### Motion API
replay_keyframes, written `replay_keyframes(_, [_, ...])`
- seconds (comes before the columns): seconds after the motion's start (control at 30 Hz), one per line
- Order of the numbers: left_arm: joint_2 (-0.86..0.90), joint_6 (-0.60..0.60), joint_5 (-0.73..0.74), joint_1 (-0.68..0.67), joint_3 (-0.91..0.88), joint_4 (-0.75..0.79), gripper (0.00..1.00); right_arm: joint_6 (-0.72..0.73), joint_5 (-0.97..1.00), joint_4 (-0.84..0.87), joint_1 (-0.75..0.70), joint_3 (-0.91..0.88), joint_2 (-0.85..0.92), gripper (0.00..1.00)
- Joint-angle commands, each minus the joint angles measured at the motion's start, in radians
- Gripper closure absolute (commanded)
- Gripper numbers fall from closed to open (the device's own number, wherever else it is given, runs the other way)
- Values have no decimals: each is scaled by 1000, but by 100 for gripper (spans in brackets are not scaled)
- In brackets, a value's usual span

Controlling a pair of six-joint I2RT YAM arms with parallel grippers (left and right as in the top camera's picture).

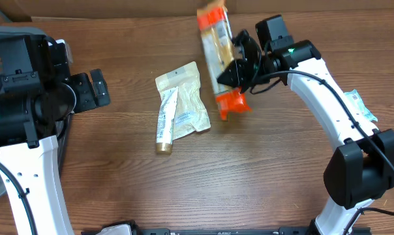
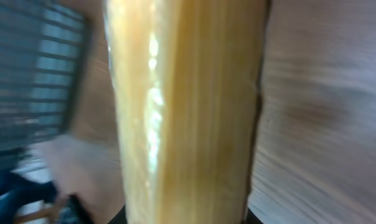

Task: Scan the item barcode
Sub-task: 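Lift the snack bag and hold it in front of the scanner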

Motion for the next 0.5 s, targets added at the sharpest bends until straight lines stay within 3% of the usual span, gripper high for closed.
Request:
replay_keyframes(0.0, [3,-6,9,4,-2,3,0,55,-245,91,-27,34,-35,97])
replay_keyframes(0.27, [3,-6,9,4,-2,3,0,177,-314,277,-31,64,-35,97])
replay_keyframes(0.33, [3,-6,9,4,-2,3,1,175,-237,264,-31,99,-35,97])
replay_keyframes(0.47, [3,-6,9,4,-2,3,0,79,159,181,10,195,-35,97])
